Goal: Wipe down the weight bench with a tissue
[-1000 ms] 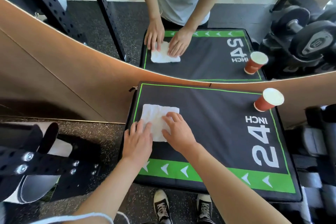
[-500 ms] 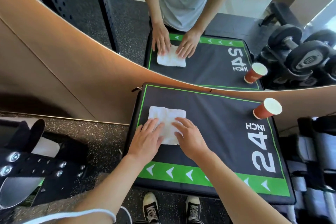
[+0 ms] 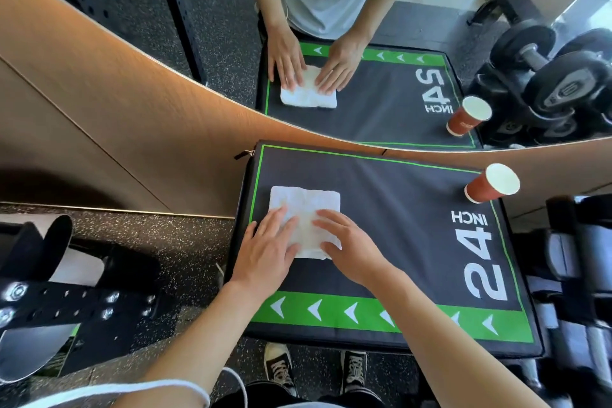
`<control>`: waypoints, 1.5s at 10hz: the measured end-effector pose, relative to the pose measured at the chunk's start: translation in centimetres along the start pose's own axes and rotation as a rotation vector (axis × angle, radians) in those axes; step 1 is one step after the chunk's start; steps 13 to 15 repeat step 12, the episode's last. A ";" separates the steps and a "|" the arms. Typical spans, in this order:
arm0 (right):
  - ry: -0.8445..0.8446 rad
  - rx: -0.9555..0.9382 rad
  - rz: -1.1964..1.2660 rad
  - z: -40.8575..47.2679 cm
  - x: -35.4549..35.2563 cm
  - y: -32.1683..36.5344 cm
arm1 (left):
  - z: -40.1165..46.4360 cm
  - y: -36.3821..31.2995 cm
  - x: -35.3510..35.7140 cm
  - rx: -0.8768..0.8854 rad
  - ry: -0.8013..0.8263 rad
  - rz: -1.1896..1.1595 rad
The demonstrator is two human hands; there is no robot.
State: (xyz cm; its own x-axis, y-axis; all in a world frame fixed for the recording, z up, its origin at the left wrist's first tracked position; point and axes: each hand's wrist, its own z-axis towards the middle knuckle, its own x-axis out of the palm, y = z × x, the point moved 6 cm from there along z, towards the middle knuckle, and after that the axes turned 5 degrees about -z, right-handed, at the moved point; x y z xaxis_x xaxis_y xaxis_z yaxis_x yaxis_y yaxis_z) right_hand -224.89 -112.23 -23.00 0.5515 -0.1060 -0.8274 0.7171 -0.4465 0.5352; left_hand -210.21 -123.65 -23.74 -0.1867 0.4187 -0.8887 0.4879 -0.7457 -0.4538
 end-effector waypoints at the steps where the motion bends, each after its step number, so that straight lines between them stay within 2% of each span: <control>1: -0.072 -0.048 -0.046 0.0 0.3 1.0 | 0.0 -0.1 0.3 -0.014 -0.004 0.022; 3: -0.163 -0.087 -0.108 0.6 0.6 1.9 | 0.5 0.2 0.3 -0.010 -0.017 0.017; 8: -0.100 0.029 -0.086 10.4 -0.1 1.6 | 8.9 4.2 -1.8 -0.013 -0.037 -0.029; 11: -0.049 0.024 -0.122 10.4 -0.6 1.9 | 9.0 4.4 -2.1 -0.039 -0.029 -0.063; 12: -0.078 0.022 -0.136 9.0 -1.5 2.7 | 6.9 4.2 -3.8 -0.113 -0.157 -0.080; 15: -0.078 0.022 -0.136 9.0 -1.5 2.7 | 6.9 4.2 -3.8 -0.113 -0.157 -0.080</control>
